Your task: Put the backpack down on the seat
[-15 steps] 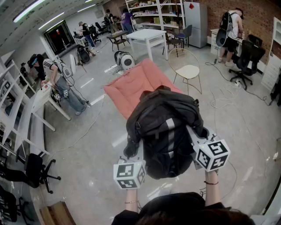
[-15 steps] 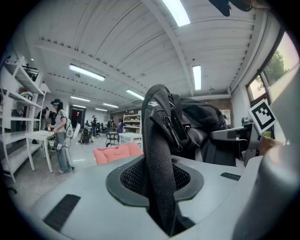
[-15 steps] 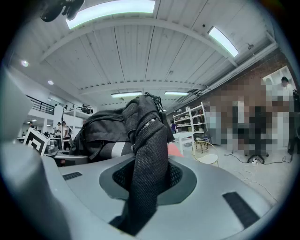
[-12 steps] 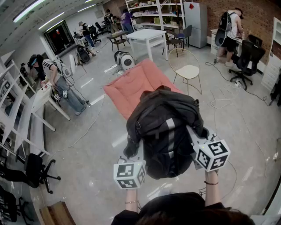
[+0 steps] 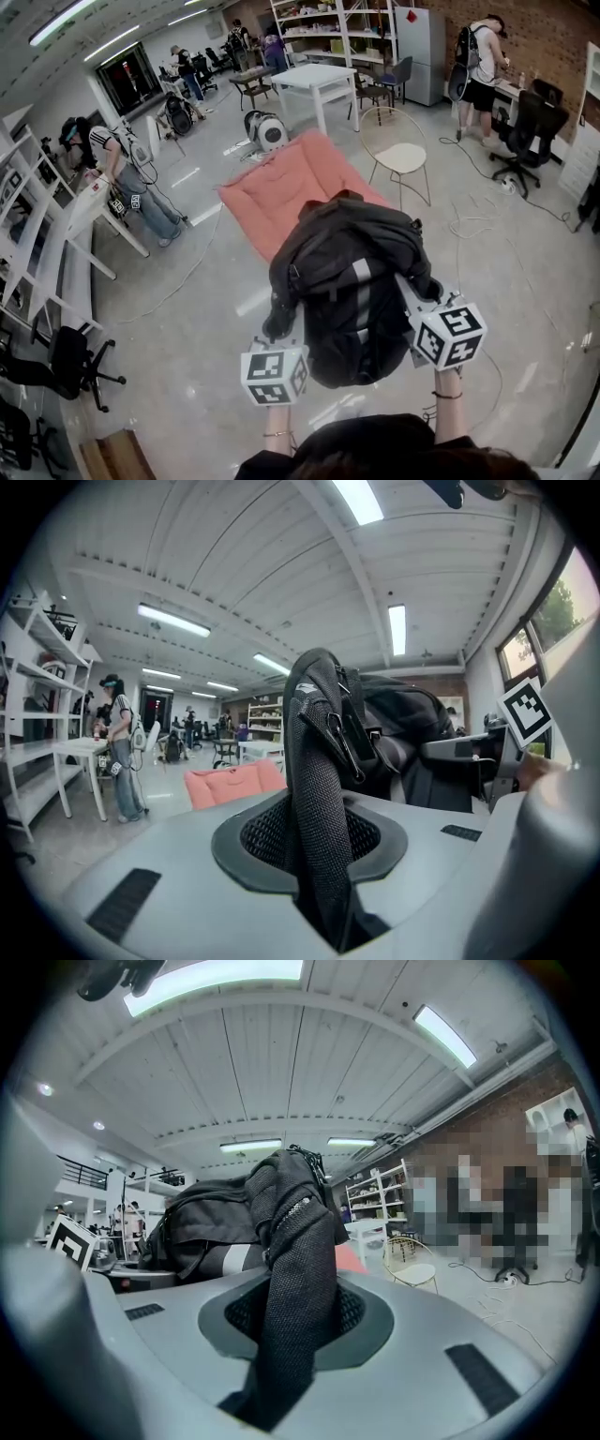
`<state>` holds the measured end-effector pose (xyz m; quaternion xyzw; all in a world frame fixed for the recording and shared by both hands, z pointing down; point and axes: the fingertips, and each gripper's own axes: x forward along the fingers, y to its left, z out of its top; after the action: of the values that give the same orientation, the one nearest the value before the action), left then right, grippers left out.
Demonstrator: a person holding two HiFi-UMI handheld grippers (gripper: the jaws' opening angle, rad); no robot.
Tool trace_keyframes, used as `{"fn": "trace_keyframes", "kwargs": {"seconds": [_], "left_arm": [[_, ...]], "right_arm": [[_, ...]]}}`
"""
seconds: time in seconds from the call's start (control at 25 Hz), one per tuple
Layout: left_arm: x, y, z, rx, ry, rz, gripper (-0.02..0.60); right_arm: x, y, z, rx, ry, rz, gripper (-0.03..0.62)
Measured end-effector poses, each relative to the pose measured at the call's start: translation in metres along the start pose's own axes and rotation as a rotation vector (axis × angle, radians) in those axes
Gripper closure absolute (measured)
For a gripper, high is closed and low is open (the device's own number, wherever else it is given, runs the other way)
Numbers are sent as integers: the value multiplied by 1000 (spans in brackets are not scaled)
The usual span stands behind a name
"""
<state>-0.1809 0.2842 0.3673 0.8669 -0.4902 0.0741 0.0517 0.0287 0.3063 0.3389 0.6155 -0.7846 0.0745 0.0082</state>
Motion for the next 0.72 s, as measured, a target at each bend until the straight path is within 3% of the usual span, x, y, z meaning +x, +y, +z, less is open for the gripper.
{"fn": "trace_keyframes", "kwargs": {"seconds": [0.36, 0.72], "left_arm": [[6, 6, -12, -14, 14, 27, 489], [56, 14, -20, -36, 61, 33, 489]], "right_arm": [[14, -2, -10, 26, 13, 39, 502], [57, -33, -20, 63, 61, 43, 502]]}}
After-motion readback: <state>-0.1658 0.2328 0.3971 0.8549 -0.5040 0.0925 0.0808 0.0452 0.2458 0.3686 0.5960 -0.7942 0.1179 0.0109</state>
